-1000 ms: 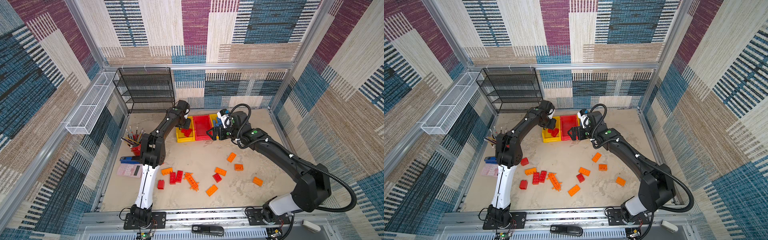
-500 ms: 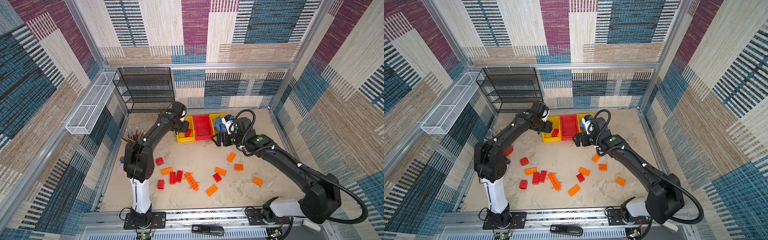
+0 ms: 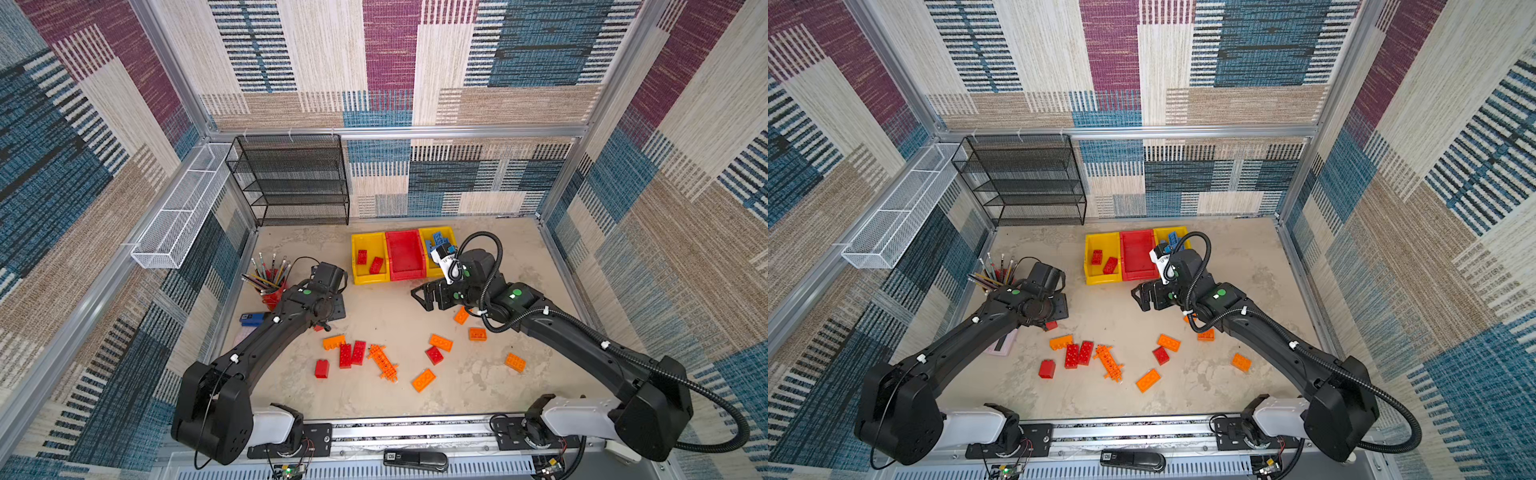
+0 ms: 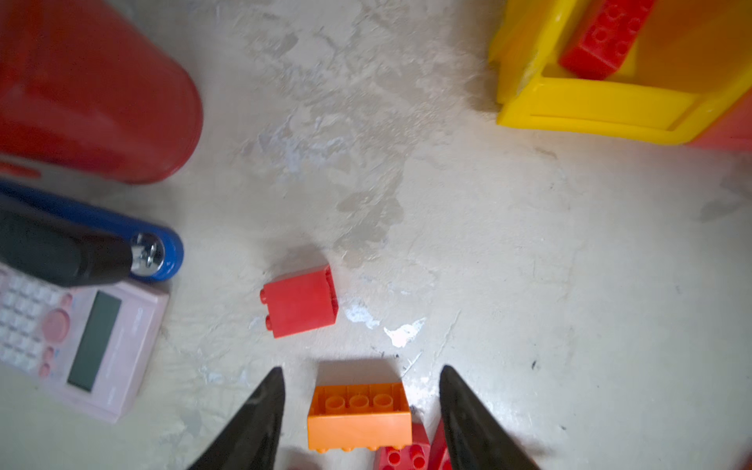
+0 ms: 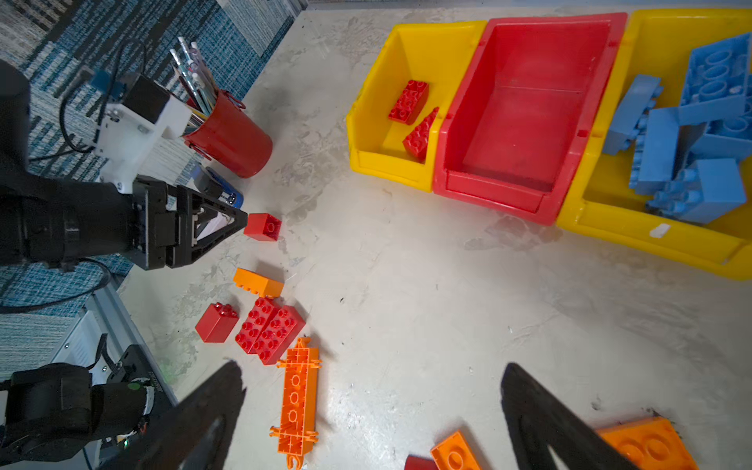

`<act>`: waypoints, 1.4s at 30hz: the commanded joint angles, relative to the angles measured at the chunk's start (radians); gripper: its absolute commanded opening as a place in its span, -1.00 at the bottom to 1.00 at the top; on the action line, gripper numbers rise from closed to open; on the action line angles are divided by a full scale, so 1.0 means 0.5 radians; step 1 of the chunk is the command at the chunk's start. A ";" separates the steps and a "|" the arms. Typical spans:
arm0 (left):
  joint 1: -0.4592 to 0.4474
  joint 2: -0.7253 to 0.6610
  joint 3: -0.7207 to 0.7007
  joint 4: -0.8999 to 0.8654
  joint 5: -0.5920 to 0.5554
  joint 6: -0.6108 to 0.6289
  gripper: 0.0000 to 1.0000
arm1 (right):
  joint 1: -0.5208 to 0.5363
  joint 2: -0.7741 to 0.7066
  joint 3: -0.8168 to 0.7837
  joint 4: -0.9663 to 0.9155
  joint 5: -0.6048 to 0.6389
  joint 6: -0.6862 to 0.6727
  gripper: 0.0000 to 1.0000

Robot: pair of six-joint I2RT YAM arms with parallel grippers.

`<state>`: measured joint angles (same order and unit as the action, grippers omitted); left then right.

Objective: Sort the legos into containers by color
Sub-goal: Pick up the lego from the middle-left of the table.

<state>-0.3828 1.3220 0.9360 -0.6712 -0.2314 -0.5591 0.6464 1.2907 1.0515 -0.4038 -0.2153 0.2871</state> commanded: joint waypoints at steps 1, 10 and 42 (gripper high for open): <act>-0.011 -0.052 -0.067 0.065 0.038 -0.168 0.22 | 0.047 -0.023 -0.011 0.050 0.054 0.030 0.99; -0.106 -0.084 -0.134 0.041 0.106 -0.165 0.21 | 0.057 -0.167 -0.114 0.027 0.126 0.061 0.99; 0.102 0.346 -0.046 0.088 -0.132 -0.301 0.29 | 0.057 -0.178 -0.138 0.028 0.251 0.012 0.99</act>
<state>-0.3454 1.4837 0.9176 -0.6636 -0.3141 -0.6998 0.6739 1.1946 0.9699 -0.4091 -0.1085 0.3065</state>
